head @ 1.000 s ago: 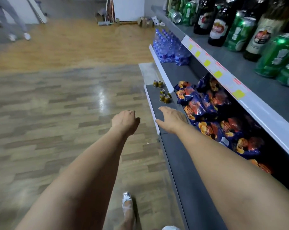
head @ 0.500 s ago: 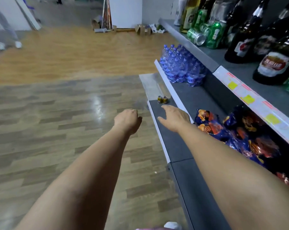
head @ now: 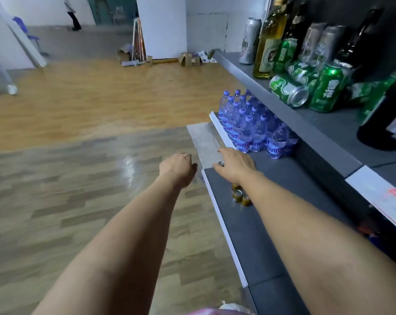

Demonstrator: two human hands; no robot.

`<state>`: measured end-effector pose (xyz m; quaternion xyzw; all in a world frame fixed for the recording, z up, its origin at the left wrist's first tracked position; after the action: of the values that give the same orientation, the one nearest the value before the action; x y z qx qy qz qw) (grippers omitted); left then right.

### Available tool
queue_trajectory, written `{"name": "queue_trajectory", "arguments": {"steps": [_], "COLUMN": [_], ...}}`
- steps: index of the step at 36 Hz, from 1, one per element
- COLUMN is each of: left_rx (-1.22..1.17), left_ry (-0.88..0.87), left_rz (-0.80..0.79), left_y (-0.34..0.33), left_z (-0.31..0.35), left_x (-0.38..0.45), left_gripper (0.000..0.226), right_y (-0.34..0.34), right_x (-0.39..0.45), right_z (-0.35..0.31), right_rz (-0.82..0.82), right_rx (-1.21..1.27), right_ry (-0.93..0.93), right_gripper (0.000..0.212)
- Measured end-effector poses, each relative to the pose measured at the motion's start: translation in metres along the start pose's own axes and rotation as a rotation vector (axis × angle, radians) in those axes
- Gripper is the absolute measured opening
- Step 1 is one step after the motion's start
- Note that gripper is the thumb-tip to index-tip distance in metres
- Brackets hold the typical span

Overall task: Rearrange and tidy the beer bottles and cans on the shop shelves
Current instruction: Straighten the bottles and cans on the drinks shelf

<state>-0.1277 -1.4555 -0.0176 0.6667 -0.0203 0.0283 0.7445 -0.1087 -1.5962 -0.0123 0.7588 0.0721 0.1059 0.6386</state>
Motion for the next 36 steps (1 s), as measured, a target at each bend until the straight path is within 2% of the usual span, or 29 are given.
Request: {"name": "queue_trajectory", "arguments": {"steps": [13,25,31,36], "left_rx": [-0.007,0.006,0.018,-0.043], "left_ry": [-0.049,-0.276,-0.366,-0.467], "left_rz": [-0.003,0.017,0.039,0.049], "left_y": [-0.006,0.013,0.028,0.036], "left_z": [-0.035,-0.086,-0.096,-0.075], "left_x": [0.180,0.357,0.436,0.488], "left_gripper": [0.044,0.044,0.042,0.043], "right_y": [-0.015,-0.002,0.029,0.063], "right_x": [0.177,0.337,0.396,0.427], "right_z": [0.007,0.003,0.001,0.013], "right_rz": [-0.008,0.063,0.179,0.299], "right_rx": [-0.026,-0.028,-0.040,-0.095], "right_ry": [-0.061,-0.291,-0.374,-0.417], "right_gripper": [0.047,0.050,0.043,0.039]}}
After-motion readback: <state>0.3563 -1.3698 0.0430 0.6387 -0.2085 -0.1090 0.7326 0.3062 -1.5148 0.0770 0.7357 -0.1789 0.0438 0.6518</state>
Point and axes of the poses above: each hand's wrist, its own x-axis towards the middle knuckle, its own y-axis out of the back of the hand, z = x × y, the point moved 10 cm from there along x, towards the middle knuckle, and after that the axes turned 4 degrees about z, right-handed, at the moved point
